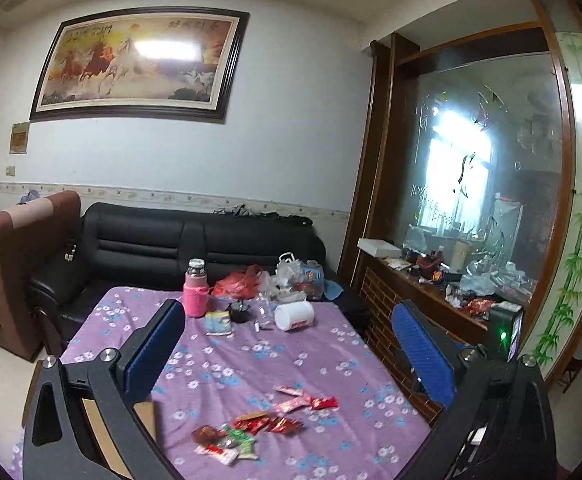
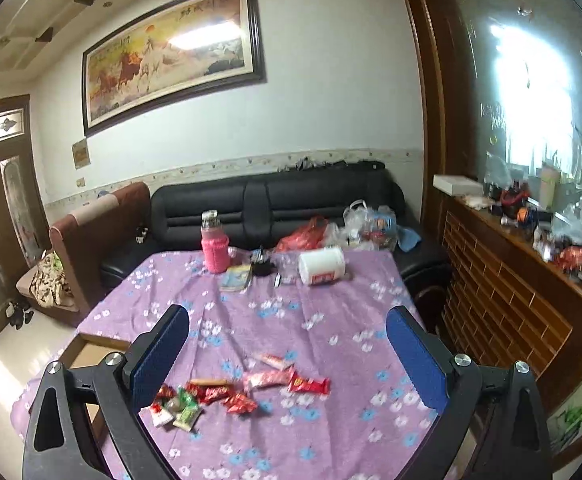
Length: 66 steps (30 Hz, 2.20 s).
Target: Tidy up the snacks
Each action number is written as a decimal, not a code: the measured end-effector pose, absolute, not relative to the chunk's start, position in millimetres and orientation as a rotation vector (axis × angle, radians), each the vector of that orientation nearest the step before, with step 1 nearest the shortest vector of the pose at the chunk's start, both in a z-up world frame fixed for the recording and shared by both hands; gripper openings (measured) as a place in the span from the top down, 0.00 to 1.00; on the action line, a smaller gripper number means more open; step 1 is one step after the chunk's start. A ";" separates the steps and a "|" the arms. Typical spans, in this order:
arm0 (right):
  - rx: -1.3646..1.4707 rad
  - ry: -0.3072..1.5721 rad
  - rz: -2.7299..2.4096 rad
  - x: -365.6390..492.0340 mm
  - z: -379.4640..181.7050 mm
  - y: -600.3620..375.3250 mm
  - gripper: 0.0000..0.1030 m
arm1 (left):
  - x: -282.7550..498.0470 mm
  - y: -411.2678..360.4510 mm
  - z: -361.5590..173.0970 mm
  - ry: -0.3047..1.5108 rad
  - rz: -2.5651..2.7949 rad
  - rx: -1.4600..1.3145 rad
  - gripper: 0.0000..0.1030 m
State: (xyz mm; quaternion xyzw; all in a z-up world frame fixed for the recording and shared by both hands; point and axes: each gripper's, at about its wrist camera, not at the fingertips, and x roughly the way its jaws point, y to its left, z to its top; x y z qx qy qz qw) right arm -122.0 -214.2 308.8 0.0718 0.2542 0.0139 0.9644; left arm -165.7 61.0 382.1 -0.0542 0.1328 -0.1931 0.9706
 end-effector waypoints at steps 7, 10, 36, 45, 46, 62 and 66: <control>0.194 0.594 0.006 -129.1 268.9 -166.1 0.03 | -192.2 100.1 362.8 0.301 -0.464 -0.054 0.00; 0.189 0.618 0.017 -127.6 263.7 -144.9 0.03 | -200.7 118.8 348.2 0.301 -0.469 -0.057 0.00; 0.270 0.977 0.284 -18.6 96.6 -86.0 0.31 | -56.2 205.3 137.2 0.788 -0.338 -0.294 0.25; 0.193 1.078 0.290 5.2 40.7 -36.7 0.51 | -30.1 180.7 106.2 0.891 -0.368 -0.304 0.26; 0.204 1.087 0.290 7.0 36.7 -36.2 0.56 | -26.0 175.3 103.2 0.900 -0.373 -0.298 0.26; 0.319 0.972 0.278 -7.6 33.8 -81.3 0.79 | 12.0 97.6 39.7 1.088 -0.317 -0.181 0.26; 0.316 0.966 0.281 -9.5 33.3 -81.1 0.79 | 18.0 88.4 32.6 1.057 -0.249 -0.103 0.26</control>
